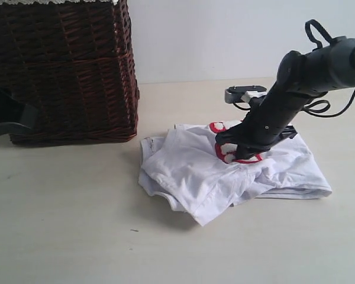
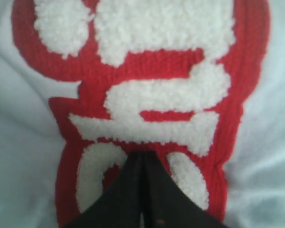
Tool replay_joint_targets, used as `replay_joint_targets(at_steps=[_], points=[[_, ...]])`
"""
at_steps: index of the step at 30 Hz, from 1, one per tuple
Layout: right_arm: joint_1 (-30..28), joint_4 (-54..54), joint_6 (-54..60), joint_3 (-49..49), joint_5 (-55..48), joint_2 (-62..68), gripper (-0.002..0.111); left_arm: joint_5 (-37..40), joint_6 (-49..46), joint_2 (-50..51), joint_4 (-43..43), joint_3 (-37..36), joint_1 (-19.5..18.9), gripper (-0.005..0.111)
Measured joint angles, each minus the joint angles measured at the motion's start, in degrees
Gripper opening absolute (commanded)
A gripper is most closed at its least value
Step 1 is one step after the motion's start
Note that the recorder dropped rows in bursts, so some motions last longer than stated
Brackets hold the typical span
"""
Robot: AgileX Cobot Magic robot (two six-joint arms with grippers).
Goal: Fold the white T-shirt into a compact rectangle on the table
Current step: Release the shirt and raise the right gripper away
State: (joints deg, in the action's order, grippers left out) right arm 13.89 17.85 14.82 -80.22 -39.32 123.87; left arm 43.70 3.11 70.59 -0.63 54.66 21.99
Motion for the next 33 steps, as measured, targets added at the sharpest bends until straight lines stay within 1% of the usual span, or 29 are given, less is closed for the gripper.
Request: replay_joint_targets(at_steps=[5, 6, 8, 10, 11, 19, 23, 26, 30, 33], points=[[-0.2, 0.3, 3.0, 0.4, -1.3, -2.5, 0.0, 0.0, -0.5, 0.0, 0.1, 0.0, 0.0, 0.036], [-0.2, 0.4, 3.4, 0.4, -1.5, -3.6, 0.0, 0.0, -0.7, 0.0, 0.3, 0.0, 0.0, 0.034], [-0.4, 0.4, 3.8, 0.5, -1.6, -6.5, 0.0, 0.0, -1.0, 0.0, 0.2, 0.0, 0.0, 0.023], [-0.4, 1.2, 3.9, 0.6, -1.7, -9.8, 0.0, 0.0, -1.4, 0.0, 0.2, 0.0, 0.0, 0.006], [-0.4, 1.5, 3.9, 1.0, -1.7, -11.4, 0.0, 0.0, -1.9, 0.0, 0.2, 0.0, 0.0, 0.0], [-0.4, 5.5, 5.7, 10.0, 5.0, -25.2, 0.0, -0.1, -4.1, -0.2, 0.6, 0.0, 0.0, 0.0], [-0.4, 9.7, 8.1, 14.6, 8.1, -31.8, 0.0, -0.5, -4.1, -2.7, 0.6, 0.0, 0.0, 0.0], [-0.4, 11.0, 8.8, 17.1, 9.9, -36.3, 0.0, -1.1, -4.1, -5.8, 0.6, 0.0, 0.0, 0.0], [-0.4, 11.5, 9.0, 20.7, 12.4, -42.2, 0.0, -4.8, -4.1, -11.2, 0.6, -2.1, 0.0, 0.0], [-0.4, 11.8, 9.0, 23.6, 15.0, -46.4, 0.0, -9.0, -4.1, -15.6, 0.6, -5.5, 0.0, 0.0]])
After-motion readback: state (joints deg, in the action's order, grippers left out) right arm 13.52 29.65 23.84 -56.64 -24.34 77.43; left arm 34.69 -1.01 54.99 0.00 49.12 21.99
